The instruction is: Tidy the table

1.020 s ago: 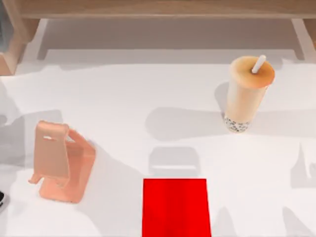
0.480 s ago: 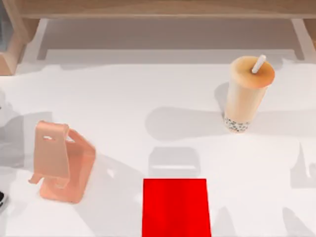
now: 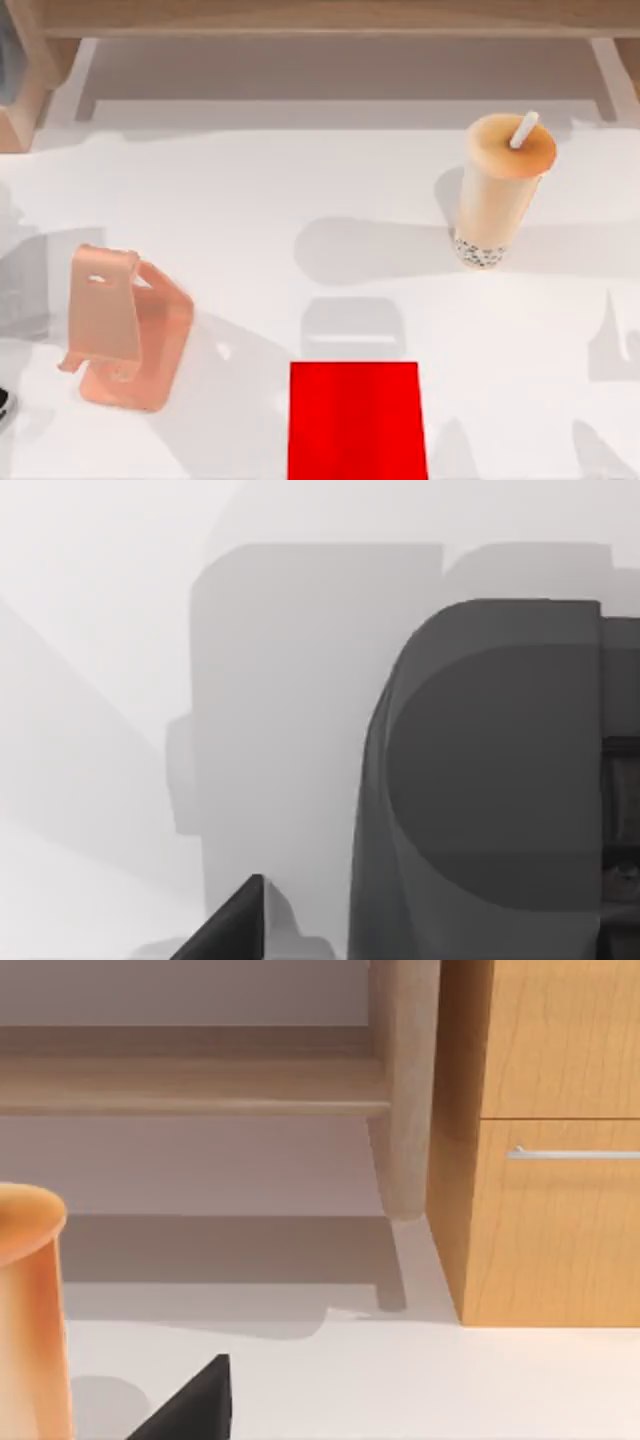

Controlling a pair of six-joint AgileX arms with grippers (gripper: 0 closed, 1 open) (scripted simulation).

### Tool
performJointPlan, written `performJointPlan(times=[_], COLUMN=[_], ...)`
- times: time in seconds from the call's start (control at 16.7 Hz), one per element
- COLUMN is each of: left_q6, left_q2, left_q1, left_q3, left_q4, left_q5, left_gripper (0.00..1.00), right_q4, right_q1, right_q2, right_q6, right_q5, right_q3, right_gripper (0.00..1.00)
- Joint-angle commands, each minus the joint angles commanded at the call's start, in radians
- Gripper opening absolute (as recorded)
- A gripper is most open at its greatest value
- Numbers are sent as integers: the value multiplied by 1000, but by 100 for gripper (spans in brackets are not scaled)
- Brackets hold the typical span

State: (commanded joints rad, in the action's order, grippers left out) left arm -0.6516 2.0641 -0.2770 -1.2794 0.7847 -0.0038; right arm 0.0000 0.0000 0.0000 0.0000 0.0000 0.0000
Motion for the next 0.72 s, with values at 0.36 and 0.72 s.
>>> performJointPlan(times=[0.36,0.72], left_q6=[0,8], left_q2=[0,-29], left_q1=[0,1], left_q3=[0,-6], left_q4=[0,19], left_q5=[0,-8], left_gripper=[0,0], right_q4=[0,0], right_q1=[0,0], right_q2=[0,0], right_q6=[0,0], right_q5=[0,0], right_q3=[0,0], right_gripper=[100,100])
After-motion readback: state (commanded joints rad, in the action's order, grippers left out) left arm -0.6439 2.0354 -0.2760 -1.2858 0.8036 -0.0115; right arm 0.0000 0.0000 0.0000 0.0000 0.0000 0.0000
